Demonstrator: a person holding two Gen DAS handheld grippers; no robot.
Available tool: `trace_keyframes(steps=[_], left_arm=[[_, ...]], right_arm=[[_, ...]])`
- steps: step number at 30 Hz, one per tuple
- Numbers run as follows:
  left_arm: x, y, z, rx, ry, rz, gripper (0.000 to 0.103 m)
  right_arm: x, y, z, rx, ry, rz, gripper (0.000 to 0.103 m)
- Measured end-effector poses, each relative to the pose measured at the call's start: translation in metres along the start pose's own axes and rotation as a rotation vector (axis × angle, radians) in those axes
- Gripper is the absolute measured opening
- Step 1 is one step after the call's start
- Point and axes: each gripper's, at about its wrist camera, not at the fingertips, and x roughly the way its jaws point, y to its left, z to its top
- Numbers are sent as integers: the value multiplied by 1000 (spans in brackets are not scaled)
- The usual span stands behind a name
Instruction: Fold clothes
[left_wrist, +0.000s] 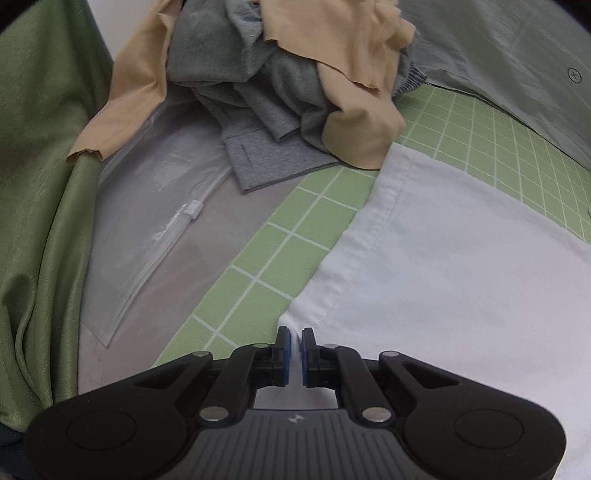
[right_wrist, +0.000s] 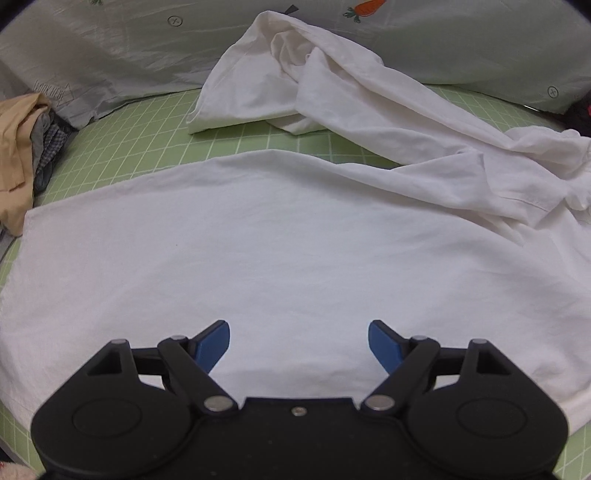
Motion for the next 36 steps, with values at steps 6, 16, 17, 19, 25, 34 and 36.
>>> trace_keyframes(steps=[6, 16, 17, 19, 25, 34, 36], left_arm=[[-8, 1, -2, -12, -19, 17, 13], [-93, -62, -12, -43, -124, -81, 72], [-102, -74, -15, -38, -136, -100, 80], [-119, -101, -22, -27, -148, -138, 85], [-139, -194, -45, 23, -109, -191, 88], [-131, -318, -56, 60, -42, -228, 89], [-128, -341, -52, 70, -32, -224, 89]], right_arm=[[-10, -11, -11, 15, -26, 28, 83], [-35, -74, -21, 105, -130, 75, 94], [-39, -84, -19, 105, -148, 76, 96], [-48, -104, -16, 107, -185, 79, 101], [-53, -178, -15, 121, -226, 77, 103], [-24, -317, 3, 256, -270, -96, 103], [-9, -341, 15, 246, -259, -152, 103]])
